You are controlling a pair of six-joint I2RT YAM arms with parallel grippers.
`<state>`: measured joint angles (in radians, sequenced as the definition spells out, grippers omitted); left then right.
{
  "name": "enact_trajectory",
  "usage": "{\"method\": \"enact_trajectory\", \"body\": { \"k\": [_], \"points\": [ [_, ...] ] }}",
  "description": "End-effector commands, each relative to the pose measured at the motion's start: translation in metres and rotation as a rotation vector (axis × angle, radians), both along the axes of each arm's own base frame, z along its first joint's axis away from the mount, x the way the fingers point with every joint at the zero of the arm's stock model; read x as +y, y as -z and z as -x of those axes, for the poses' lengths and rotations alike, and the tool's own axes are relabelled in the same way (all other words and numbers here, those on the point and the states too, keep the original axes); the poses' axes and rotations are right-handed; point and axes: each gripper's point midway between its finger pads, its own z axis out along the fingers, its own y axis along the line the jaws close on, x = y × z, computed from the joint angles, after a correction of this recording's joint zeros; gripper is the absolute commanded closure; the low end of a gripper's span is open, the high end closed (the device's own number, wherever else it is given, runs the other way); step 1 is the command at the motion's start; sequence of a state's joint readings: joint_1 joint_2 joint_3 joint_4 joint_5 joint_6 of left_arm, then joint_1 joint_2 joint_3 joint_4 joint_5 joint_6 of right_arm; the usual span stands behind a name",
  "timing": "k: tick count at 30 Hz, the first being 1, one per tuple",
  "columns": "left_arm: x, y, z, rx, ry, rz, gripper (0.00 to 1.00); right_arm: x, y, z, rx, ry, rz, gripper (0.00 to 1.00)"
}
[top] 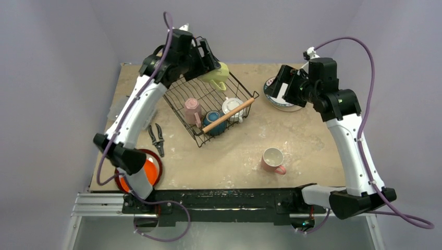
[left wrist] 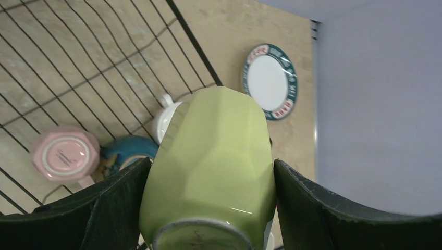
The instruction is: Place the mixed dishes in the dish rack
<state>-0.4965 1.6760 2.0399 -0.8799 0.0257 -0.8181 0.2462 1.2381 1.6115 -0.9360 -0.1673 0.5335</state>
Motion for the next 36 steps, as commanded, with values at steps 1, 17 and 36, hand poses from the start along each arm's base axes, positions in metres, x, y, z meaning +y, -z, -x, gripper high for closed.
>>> {"method": "enact_trajectory", "body": {
  "k": [1,17,36],
  "points": [
    [0.027,0.001,-0.049,-0.065,-0.136,-0.204,1.00,-0.024,0.009,-0.003,0.041,0.051,0.115,0.14],
    [0.021,0.120,-0.147,-0.055,-0.126,-0.546,1.00,-0.041,0.044,-0.025,0.180,0.079,0.196,0.14],
    [-0.039,0.202,-0.166,-0.017,-0.032,-0.532,0.95,-0.052,0.061,-0.028,0.246,0.069,0.219,0.14]
  ]
}}
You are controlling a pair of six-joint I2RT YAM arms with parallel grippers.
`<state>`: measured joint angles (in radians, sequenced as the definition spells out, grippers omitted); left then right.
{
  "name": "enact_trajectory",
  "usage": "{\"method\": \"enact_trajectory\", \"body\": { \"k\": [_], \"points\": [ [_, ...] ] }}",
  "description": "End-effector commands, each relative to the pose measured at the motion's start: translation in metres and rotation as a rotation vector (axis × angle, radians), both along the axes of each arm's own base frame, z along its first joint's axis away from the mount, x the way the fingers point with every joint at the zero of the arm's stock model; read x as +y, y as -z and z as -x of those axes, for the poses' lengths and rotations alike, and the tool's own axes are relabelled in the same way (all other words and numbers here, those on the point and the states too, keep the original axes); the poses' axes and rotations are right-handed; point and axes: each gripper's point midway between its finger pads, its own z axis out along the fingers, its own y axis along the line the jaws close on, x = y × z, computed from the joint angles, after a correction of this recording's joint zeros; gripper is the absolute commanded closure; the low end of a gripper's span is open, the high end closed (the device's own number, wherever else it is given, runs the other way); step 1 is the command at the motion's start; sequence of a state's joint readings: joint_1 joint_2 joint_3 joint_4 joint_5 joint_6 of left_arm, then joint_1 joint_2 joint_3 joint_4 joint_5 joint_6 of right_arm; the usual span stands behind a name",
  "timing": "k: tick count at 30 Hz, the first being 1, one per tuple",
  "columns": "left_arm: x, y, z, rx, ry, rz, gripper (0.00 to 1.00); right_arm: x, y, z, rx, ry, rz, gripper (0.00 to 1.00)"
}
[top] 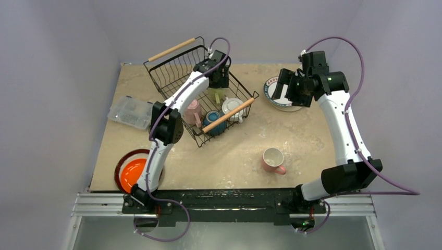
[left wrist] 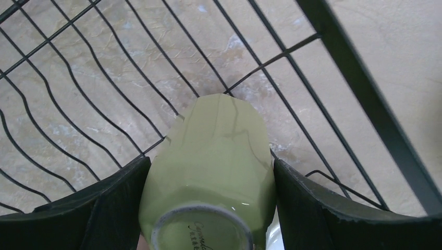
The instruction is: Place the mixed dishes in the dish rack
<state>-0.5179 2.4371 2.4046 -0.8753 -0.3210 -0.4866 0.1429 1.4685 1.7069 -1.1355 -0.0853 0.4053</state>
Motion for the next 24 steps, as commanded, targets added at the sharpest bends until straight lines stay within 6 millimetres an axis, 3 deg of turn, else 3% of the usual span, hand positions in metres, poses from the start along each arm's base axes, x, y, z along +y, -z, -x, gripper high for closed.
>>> {"method": "enact_trajectory", "body": {
  "k": [1,5,11,14,17,24],
  "points": [
    [-0.031,-0.045,-0.020,-0.151,0.045,0.102,0.92,-0.004,-0.010,0.000,-0.034,-0.012,0.012,0.14],
    [-0.047,-0.037,-0.017,-0.135,0.101,0.129,0.78,-0.003,-0.007,0.001,-0.030,-0.020,0.007,0.14],
    [-0.061,-0.039,-0.013,-0.143,0.157,0.140,0.48,-0.002,-0.006,0.003,-0.030,-0.030,0.002,0.14],
    [-0.059,-0.042,-0.010,-0.141,0.166,0.127,0.20,-0.001,-0.006,0.003,-0.033,-0.035,0.001,0.14],
    [-0.057,-0.049,-0.007,-0.145,0.177,0.121,0.05,-0.001,-0.007,0.004,-0.038,-0.039,-0.001,0.14],
    [-0.059,-0.074,0.003,-0.159,0.209,0.151,0.00,-0.006,0.003,0.014,-0.014,-0.032,0.023,0.13]
  ]
}}
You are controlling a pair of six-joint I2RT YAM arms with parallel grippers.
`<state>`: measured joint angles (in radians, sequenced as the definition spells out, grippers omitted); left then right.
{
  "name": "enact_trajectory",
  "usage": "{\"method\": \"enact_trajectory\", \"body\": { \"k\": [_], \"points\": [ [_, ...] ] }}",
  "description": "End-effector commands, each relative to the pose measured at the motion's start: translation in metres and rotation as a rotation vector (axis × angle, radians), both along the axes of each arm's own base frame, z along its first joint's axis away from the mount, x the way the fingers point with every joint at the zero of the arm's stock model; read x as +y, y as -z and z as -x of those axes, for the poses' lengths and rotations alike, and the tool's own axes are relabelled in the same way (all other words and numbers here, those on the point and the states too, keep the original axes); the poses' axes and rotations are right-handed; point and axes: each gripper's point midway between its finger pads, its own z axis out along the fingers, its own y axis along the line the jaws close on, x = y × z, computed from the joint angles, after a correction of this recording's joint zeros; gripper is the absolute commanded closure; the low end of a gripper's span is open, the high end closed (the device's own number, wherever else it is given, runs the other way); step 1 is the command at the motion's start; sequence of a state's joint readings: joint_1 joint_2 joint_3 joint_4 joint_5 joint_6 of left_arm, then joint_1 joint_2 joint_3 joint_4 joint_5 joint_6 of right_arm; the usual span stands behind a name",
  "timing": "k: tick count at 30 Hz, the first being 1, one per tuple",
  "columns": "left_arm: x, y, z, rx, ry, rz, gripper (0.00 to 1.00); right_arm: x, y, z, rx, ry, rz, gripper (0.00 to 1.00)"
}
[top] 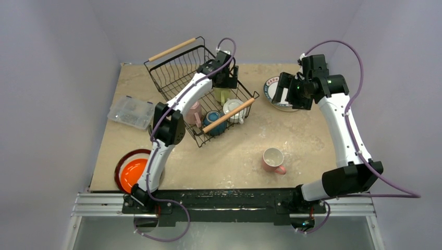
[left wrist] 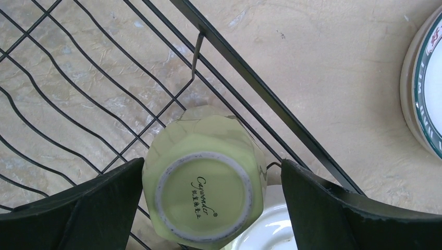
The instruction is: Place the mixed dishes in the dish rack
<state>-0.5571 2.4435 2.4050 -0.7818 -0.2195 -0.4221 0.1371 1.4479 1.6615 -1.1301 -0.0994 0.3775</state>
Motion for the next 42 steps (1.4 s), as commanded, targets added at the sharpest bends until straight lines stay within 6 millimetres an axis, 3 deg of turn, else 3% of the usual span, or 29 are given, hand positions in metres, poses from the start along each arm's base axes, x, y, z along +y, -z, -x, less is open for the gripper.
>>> {"method": "enact_trajectory", "body": {
  "k": [1,7,14,17,22,27,31,35,38,42],
  "points": [
    [-0.014,-0.075,0.004,-0.117,0.059,0.102,0.00,-0.008,-0.003,0.010,-0.022,0.002,0.031,0.13],
    [-0.016,-0.114,0.025,-0.114,0.097,0.171,0.00,-0.020,0.015,0.030,0.019,0.010,0.089,0.13],
    [-0.003,-0.166,0.073,-0.096,0.142,0.240,0.00,-0.020,0.030,0.058,0.027,-0.016,0.118,0.14],
    [0.011,-0.180,0.099,-0.067,0.141,0.247,0.00,-0.009,0.037,0.072,0.022,-0.054,0.130,0.14],
    [0.026,-0.205,0.165,0.018,0.193,0.329,0.02,0.030,0.058,0.107,0.043,-0.162,0.110,0.15],
    [0.038,-0.214,0.231,0.098,0.239,0.454,0.05,0.048,0.081,0.136,0.082,-0.226,0.088,0.18],
    [0.048,-0.213,0.271,0.134,0.221,0.562,0.05,0.049,0.098,0.147,0.129,-0.260,0.150,0.20],
    [0.053,-0.213,0.296,0.157,0.200,0.661,0.06,0.045,0.107,0.139,0.123,-0.260,0.222,0.25],
    [0.054,-0.215,0.309,0.180,0.203,0.702,0.07,0.057,0.121,0.140,0.149,-0.293,0.204,0.33],
    [0.057,-0.226,0.322,0.177,0.222,0.731,0.07,0.065,0.144,0.145,0.188,-0.313,0.203,0.36]
  ]
}}
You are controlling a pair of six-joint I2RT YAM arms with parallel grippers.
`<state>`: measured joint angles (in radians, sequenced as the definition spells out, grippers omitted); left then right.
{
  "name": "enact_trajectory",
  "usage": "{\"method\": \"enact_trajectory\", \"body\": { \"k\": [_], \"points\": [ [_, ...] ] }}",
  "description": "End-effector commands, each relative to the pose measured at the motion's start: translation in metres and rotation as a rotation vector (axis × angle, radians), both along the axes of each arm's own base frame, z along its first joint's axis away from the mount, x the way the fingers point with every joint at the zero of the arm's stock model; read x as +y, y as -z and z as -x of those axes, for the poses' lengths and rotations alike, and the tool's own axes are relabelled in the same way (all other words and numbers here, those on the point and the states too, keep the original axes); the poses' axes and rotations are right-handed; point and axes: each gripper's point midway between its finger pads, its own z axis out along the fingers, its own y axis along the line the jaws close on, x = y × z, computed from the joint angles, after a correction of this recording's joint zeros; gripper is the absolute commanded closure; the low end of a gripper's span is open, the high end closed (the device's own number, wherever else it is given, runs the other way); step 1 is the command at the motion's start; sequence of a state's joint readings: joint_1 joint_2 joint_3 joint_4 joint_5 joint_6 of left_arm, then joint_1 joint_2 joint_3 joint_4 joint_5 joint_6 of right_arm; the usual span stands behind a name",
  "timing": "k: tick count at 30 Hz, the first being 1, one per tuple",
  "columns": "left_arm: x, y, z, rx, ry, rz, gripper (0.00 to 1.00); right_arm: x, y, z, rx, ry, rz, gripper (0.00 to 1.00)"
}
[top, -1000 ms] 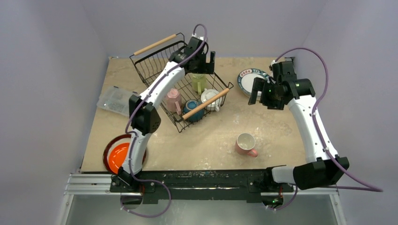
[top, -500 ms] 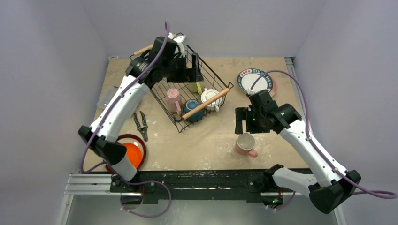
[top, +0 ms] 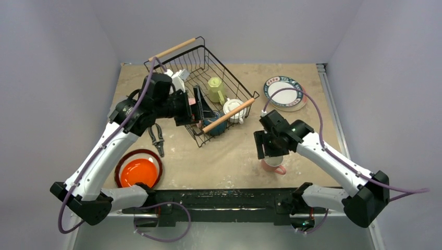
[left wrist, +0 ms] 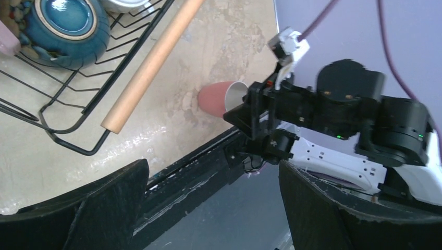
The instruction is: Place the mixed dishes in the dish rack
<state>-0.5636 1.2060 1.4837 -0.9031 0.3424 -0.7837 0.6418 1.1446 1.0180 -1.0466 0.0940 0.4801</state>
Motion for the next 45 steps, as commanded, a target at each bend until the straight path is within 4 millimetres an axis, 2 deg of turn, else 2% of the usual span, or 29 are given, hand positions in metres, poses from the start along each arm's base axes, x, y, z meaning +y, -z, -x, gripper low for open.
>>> {"method": "enact_trajectory", "body": {
  "k": [1,5,8,16,18,21,26,30,34,37,41,45],
  "points": [
    [-0.006,-0.029,0.014,-0.026,0.025,0.113,0.07,0.010,0.021,-0.001,0.006,0.002,-0.004,0.37],
    [-0.004,-0.036,0.020,-0.029,0.025,0.142,0.07,0.015,0.043,0.004,0.041,-0.010,0.017,0.41],
    [-0.005,-0.035,0.021,-0.022,0.030,0.149,0.07,0.015,0.055,0.005,0.054,-0.008,0.039,0.52],
    [-0.021,-0.048,0.018,-0.035,0.086,0.229,0.06,0.019,0.049,0.000,0.013,0.033,-0.007,1.00],
    [-0.025,-0.051,0.016,-0.041,0.099,0.242,0.06,0.024,0.042,0.000,0.008,0.035,-0.045,1.00],
    [-0.030,-0.053,0.011,-0.045,0.113,0.254,0.06,0.038,0.005,-0.006,-0.060,0.012,-0.142,1.00],
    [-0.039,-0.062,0.006,-0.069,0.144,0.299,0.05,0.058,-0.083,-0.017,-0.202,-0.020,-0.343,1.00],
    [-0.048,-0.080,0.004,-0.127,0.180,0.378,0.05,0.086,-0.146,-0.008,-0.161,-0.114,-0.595,1.00],
    [-0.052,-0.100,0.003,-0.212,0.203,0.463,0.05,0.102,-0.217,-0.008,-0.152,-0.201,-0.900,1.00],
    [-0.052,-0.109,0.001,-0.255,0.193,0.509,0.04,0.114,-0.261,-0.007,-0.114,-0.255,-1.082,1.00],
    [-0.048,-0.120,0.004,-0.312,0.175,0.575,0.04,0.124,-0.306,-0.007,-0.101,-0.328,-1.263,1.00],
    [-0.042,-0.121,0.004,-0.344,0.143,0.583,0.03,0.130,-0.329,-0.005,-0.070,-0.366,-1.361,1.00]
  ]
}}
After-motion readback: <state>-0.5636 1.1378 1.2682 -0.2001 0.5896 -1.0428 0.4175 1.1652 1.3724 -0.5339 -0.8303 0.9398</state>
